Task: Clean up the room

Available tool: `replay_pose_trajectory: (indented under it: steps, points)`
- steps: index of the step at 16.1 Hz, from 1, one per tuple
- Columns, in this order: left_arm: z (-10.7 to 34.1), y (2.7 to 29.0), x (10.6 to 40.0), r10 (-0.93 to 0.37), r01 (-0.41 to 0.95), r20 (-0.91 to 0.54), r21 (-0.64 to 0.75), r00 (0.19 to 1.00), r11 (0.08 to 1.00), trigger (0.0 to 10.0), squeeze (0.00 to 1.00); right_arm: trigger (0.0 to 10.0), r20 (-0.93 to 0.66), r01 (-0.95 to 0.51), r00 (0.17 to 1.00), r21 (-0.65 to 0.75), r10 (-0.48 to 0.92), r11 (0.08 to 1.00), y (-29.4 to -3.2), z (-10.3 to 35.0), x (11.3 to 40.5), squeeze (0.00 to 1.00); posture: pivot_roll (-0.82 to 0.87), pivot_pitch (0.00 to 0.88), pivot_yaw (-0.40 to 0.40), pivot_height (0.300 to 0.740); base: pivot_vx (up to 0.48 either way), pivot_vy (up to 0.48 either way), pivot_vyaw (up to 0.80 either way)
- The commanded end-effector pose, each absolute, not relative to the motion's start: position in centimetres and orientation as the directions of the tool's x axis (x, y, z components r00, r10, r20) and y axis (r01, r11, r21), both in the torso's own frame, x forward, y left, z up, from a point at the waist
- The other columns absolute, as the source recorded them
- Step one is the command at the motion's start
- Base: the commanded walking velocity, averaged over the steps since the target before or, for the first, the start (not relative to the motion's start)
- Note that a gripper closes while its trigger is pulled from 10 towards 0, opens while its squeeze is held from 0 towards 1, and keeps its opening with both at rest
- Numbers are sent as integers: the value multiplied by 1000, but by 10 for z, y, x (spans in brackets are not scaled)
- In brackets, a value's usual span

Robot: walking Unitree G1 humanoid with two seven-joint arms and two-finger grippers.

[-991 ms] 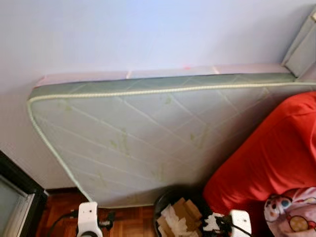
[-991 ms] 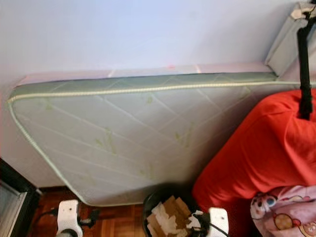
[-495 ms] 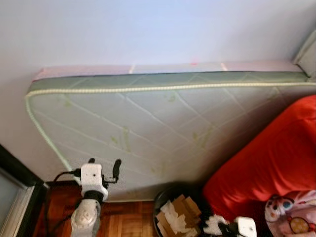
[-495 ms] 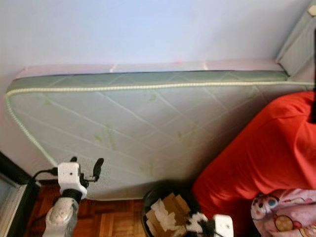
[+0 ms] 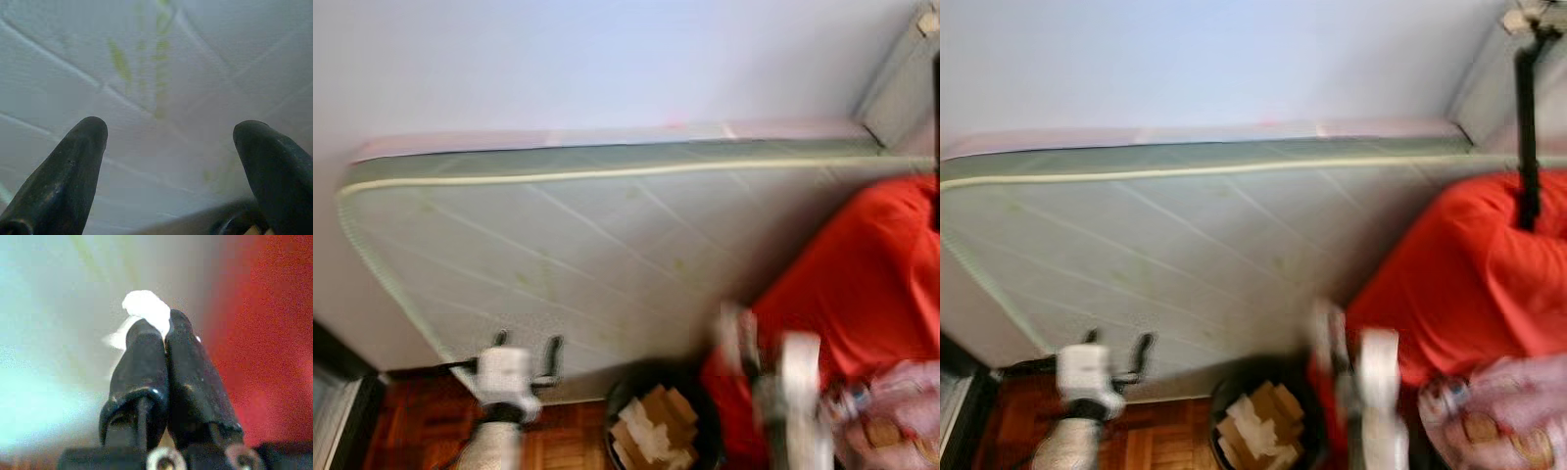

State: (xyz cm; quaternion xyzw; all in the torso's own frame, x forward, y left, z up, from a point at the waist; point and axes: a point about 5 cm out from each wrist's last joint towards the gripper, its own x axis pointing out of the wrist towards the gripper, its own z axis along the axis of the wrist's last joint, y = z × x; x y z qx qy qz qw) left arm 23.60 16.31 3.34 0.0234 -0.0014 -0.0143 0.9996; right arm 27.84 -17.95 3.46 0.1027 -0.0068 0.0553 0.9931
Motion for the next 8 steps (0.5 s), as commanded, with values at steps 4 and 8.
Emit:
replay_pose_trajectory:
  steps: [4,8]
  points:
    - [38,152,237,-23,24,-7,45,1000,999,10000,0,10000,-12,-62,998,213,66,975,-193,28,269,0,-42,47,-110,740,0,0,0]
    - [60,174,248,1,-7,56,110,998,994,10000,0,10000,-10,-26,1000,227,29,974,-183,30,254,0,-30,91,-94,740,0,0,0]
